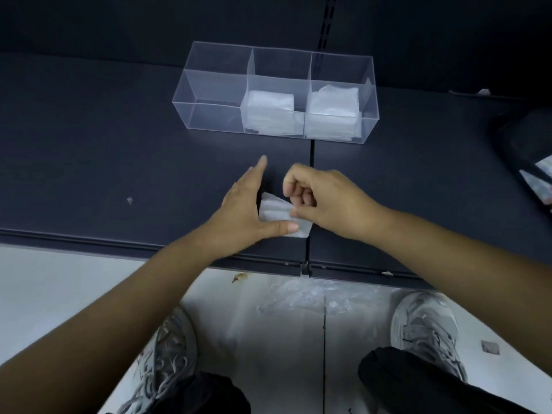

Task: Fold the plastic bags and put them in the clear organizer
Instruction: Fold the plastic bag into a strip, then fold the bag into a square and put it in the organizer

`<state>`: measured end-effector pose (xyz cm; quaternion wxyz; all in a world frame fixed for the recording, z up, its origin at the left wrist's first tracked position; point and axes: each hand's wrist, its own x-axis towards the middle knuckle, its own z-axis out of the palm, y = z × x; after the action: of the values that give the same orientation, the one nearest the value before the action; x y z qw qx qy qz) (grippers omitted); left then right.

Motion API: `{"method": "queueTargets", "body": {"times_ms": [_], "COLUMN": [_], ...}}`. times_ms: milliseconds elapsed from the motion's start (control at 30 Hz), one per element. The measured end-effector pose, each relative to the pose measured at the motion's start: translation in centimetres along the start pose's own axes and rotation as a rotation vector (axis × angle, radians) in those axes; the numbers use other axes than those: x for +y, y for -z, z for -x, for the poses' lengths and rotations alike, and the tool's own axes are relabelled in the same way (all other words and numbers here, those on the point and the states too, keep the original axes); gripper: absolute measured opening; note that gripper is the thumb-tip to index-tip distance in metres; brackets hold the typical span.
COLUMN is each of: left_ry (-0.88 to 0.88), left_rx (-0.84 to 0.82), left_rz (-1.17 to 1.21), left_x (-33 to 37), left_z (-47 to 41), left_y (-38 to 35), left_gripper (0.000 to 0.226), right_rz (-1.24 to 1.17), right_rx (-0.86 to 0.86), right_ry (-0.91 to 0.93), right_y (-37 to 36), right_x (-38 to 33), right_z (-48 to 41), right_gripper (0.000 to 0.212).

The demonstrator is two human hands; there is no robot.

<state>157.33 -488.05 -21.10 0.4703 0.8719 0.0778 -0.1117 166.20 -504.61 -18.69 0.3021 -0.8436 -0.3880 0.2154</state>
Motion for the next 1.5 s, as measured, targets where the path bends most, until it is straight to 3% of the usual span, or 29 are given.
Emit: {"method": "queueTargets", "body": {"times_ms": [67,167,267,367,467,567,700,800,867,1000,1100,1167,1233,1300,1367,1433,1500], "left_ry": [-0.060,-0.086,-0.052,-0.032,0.022,0.045,-0.136,-0.165,-0.175,-0.207,-0.213,-0.208,-0.203,-0.197,-0.190,-0.201,-0.222], "left_rx": [-0.081,0.028,0.199,0.364,0.499,0.467,0.463,0.451,0.440,0.416,0.398,0.386,0.371,0.357,0.346,0.331,0.305], "left_rz": [0.040,0.208,0.389,0.432,0.370,0.143,-0.223,-0.304,-0.309,-0.374,-0.442,-0.491,-0.542,-0.585,-0.606,-0.640,-0.686], "left_x": [0.6,1.1,0.9,0.3,-0.9,-2.2,-3.8,-4.5,-4.7,-5.0,-5.2,-5.0,-4.7,-4.6,-4.6,-4.7,-4.7], "left_z": [-0.1,-0.2,-0.1,-0.1,0.2,1.4,2.6,3.0,3.1,3.4,3.8,3.8,3.9,4.1,4.5,4.8,4.9], "left_y": [1.2,1.4,1.4,2.5,2.8,1.0,-1.7,-2.3,-2.2,-2.2,-2.3,-2.3,-2.3,-2.4,-2.8,-3.1,-3.2], "left_gripper": [0.094,0.030,0.014,0.006,0.015,0.019,0.012,0.013,0.013,0.013,0.017,0.028,0.033,0.035,0.038,0.042,0.045], "right_rz": [0.060,-0.029,-0.166,-0.253,-0.304,-0.282,0.142,0.477,0.516,0.285,0.437,0.560,0.558,0.500,0.473,0.370,0.258], "right_rx": [-0.016,0.040,0.062,0.131,0.265,0.379,0.389,0.410,0.451,0.533,0.261,0.086,0.048,0.047,0.151,0.318,0.341], "right_ry": [0.083,0.031,-0.087,-0.178,-0.242,-0.295,-0.377,-0.403,-0.397,-0.157,0.006,-0.047,-0.099,-0.108,-0.032,0.163,0.398], "right_y": [0.6,1.3,2.2,3.3,5.7,7.7,6.5,5.0,4.8,4.8,3.6,3.0,2.9,3.2,3.5,2.9,0.5], "right_x": [-0.7,-0.9,-0.2,0.1,0.2,0.7,1.8,1.5,1.4,1.0,0.7,0.9,0.5,-0.5,-1.7,-3.0,-3.6], "right_z": [0.4,0.3,-0.3,-2.2,-6.7,-12.1,-16.3,-17.0,-17.0,-16.1,-15.4,-15.0,-14.6,-13.9,-12.1,-8.0,-1.4], "right_gripper": [0.032,0.027,0.010,0.015,0.019,0.020,0.020,0.018,0.020,0.015,0.034,0.053,0.061,0.058,0.051,0.040,0.030]}}
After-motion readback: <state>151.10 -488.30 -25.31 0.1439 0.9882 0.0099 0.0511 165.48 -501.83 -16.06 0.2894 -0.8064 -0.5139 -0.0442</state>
